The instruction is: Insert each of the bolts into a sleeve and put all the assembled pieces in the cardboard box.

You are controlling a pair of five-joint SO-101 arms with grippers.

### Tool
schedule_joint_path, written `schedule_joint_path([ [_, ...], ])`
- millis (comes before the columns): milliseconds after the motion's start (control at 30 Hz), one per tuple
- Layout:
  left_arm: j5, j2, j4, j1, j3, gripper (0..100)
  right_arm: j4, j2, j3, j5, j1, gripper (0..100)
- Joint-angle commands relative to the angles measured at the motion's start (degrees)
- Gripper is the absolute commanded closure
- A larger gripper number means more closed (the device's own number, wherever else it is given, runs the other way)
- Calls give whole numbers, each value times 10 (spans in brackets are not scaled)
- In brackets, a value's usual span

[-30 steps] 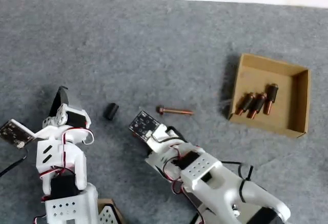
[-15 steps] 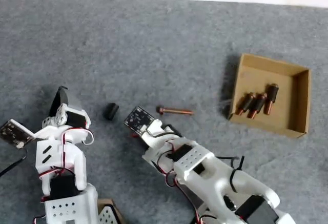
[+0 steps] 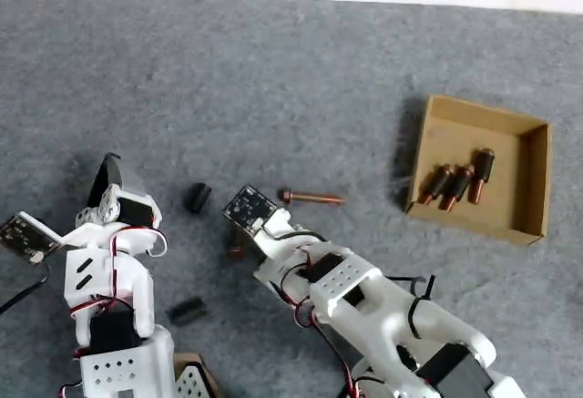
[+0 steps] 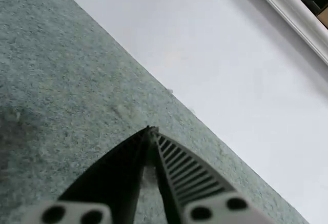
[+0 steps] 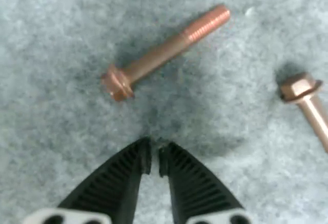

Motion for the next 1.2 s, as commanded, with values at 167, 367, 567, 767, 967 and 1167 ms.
schedule_joint_path([
  [167,-4,-6,0,-15,9,989,2,3,-19,5,22,989],
  [367,-3,-6,0,-58,6,989,85,-100,-19,5,-7,964],
  [567,-3,-6,0,-60,6,989,147,-250,3,6,-41,865],
  [767,-3,-6,0,-61,7,989,147,-347,58,3,-7,865],
  [967,-4,-6,2,-59,11,989,147,-492,109,3,36,865],
  [1167,-5,-6,73,-64,11,990,150,-666,212,3,114,865],
])
